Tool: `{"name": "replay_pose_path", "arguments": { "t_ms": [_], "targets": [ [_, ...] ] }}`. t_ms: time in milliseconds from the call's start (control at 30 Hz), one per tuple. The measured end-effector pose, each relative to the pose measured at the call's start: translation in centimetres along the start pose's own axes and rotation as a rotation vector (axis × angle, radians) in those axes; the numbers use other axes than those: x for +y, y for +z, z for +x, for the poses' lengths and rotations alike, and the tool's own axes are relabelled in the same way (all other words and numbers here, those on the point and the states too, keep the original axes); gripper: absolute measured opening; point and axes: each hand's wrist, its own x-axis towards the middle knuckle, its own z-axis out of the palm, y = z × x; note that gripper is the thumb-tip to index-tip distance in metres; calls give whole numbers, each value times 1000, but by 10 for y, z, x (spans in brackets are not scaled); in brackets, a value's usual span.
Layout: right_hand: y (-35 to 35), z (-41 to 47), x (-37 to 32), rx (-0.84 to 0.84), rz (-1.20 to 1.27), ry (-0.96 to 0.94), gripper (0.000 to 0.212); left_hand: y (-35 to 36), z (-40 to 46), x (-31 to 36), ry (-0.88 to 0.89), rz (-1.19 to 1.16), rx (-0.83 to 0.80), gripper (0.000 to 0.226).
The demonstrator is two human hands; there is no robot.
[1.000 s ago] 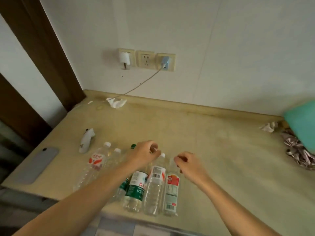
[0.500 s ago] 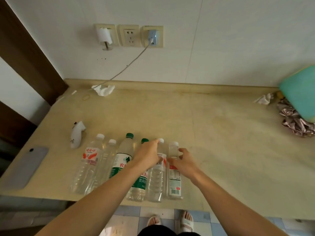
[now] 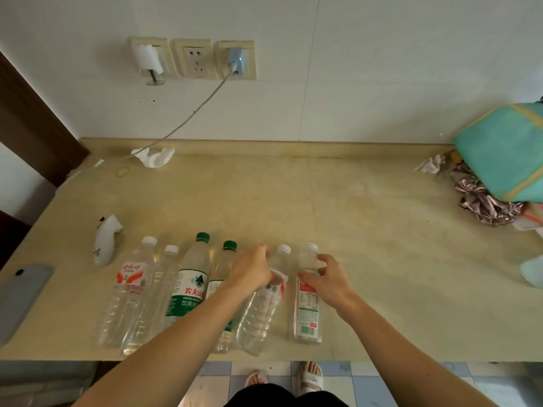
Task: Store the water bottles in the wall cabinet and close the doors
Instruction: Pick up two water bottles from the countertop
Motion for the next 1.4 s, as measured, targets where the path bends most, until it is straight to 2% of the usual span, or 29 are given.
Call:
{"name": "replay_pose_path", "arguments": {
  "t_ms": [233,400,633,800,867,933,1067,1233,1400],
  "targets": [
    [-12,5,0,-66,-7,29,62,1,4,-12,-31,-192,-155,71],
    [-6,15,0,-55,-50,39,49,5,-3,-13,-13,-256,-104,77],
    [-1,24,-11,78,-68,29,21,8,-7,-12,-8,-306,-61,83],
    [-15,10,-24,48,84,-54,7,2,-14,-12,56,-352,-32,87],
    [-26,4,-33,24,143,-159,9,-6,-20,-8,97,-394,-8,88],
    [-39,-3,-44,-2,170,-283,21,-17,-26,-3,136,-481,33,84],
    [-62,-12,-59,15,86,-452,43,-34,-34,7,225,-562,136,63],
    [-71,-13,-71,85,65,-561,47,-26,-39,25,294,-416,352,60],
    [-65,-9,-66,80,-8,-564,51,-11,-37,30,334,-291,420,63]
  ]
}}
